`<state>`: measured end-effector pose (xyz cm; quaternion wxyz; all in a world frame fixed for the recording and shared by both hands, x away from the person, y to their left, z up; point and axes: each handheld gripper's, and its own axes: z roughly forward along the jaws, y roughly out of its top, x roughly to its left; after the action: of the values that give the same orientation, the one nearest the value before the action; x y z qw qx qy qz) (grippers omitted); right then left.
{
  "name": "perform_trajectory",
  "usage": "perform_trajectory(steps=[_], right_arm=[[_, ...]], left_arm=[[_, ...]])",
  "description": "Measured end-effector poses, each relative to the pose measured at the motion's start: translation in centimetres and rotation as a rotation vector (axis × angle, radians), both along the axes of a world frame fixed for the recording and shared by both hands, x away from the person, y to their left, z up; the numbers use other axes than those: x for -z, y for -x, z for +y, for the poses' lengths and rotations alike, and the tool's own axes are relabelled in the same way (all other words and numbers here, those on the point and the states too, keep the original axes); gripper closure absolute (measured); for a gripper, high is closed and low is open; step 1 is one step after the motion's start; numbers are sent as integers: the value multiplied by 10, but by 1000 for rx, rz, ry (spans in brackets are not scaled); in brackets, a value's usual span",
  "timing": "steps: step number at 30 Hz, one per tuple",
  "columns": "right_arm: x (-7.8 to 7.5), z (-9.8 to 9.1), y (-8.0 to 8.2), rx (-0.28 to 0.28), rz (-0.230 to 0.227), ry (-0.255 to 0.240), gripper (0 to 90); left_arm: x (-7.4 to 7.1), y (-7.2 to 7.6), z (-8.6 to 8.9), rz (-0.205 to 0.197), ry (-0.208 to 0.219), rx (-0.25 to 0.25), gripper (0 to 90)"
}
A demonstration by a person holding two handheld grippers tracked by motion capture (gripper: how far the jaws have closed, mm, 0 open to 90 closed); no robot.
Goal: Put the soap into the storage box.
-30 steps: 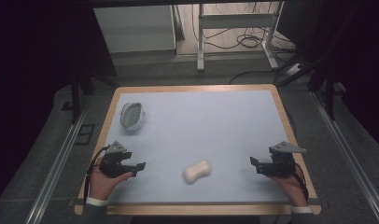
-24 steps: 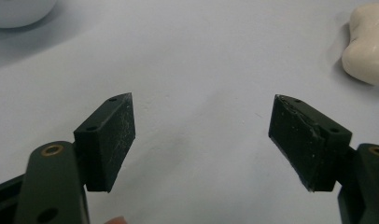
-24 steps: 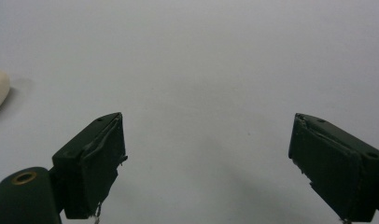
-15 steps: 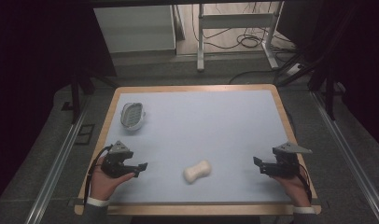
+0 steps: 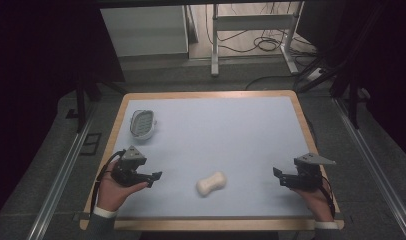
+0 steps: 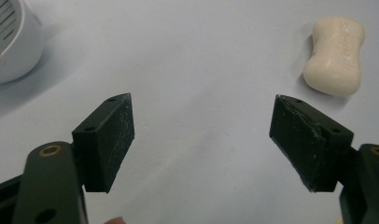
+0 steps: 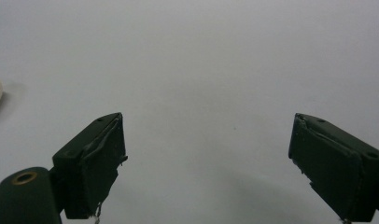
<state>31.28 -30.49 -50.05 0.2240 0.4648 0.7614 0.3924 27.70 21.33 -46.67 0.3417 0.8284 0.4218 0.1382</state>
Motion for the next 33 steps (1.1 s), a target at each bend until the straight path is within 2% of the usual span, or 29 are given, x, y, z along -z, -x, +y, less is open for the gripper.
perform_trajectory(steps=[15,33], right_arm=[[0,0,1,8,5,8,108],[2,-2,0,17,17,15,108]], left_arm=[[-13,-3,-16,-20,-28,37,219],[-15,-9,-50,-13,-48,114,218]])
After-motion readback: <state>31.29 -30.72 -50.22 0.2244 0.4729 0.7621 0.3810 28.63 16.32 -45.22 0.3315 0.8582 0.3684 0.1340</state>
